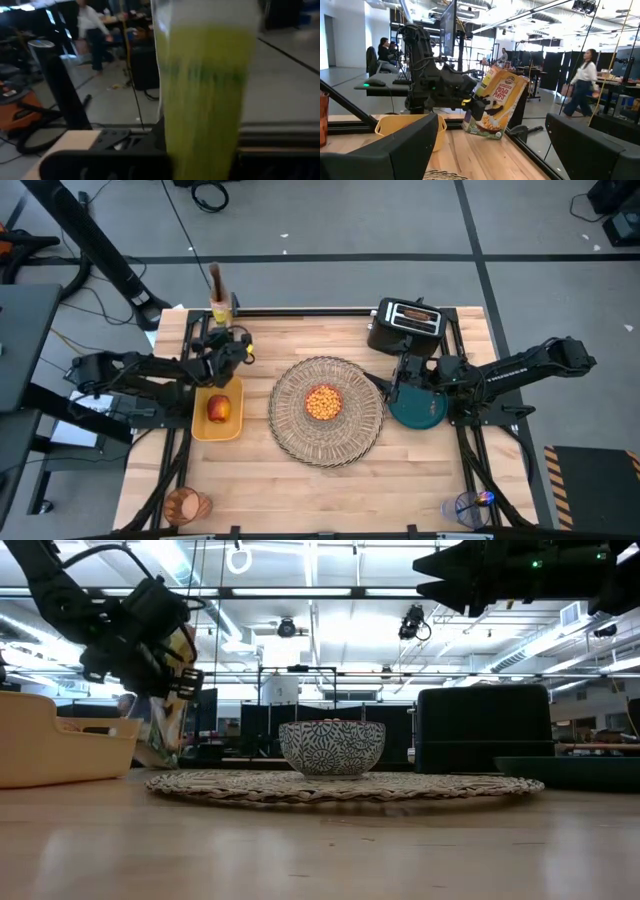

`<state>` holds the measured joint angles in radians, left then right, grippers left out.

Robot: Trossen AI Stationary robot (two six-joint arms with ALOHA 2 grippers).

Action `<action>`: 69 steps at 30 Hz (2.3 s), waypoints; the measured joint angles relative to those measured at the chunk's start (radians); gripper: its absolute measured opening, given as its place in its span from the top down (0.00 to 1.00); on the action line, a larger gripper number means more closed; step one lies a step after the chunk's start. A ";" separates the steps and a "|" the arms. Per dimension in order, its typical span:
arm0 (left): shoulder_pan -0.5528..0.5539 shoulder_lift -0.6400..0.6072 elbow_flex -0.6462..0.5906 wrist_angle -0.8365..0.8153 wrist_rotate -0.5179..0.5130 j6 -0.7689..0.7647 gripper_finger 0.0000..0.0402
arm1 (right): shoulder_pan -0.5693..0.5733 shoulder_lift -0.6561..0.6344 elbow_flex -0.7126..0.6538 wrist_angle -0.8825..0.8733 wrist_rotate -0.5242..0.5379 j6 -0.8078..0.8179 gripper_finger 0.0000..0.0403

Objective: Arrange a breakfast setting
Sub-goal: Pour the cereal from the yellow cereal box into the red bowl on the brown table mat, then put the red apple to the top of the red bowl on the brown table mat

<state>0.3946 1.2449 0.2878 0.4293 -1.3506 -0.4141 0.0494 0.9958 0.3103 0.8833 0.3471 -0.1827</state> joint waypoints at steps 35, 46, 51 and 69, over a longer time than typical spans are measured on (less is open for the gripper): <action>0.137 -0.274 0.037 -0.758 0.648 -0.327 0.33 | -0.050 0.000 0.000 -0.040 0.001 0.098 0.06; 0.095 -0.276 0.283 -1.213 0.796 -0.461 0.33 | -0.063 0.000 0.000 -0.061 0.000 0.102 0.06; 0.028 -0.276 0.362 -1.384 0.878 -0.506 0.33 | -0.063 0.000 0.000 -0.091 -0.004 0.103 0.06; -0.607 -0.276 0.482 -1.573 1.250 -1.036 0.33 | -0.063 0.000 0.000 -0.207 -0.008 0.110 0.06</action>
<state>-0.2126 0.9688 0.7700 -1.1432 -0.1005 -1.4500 -0.0132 0.9955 0.3107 0.6759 0.3393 -0.0727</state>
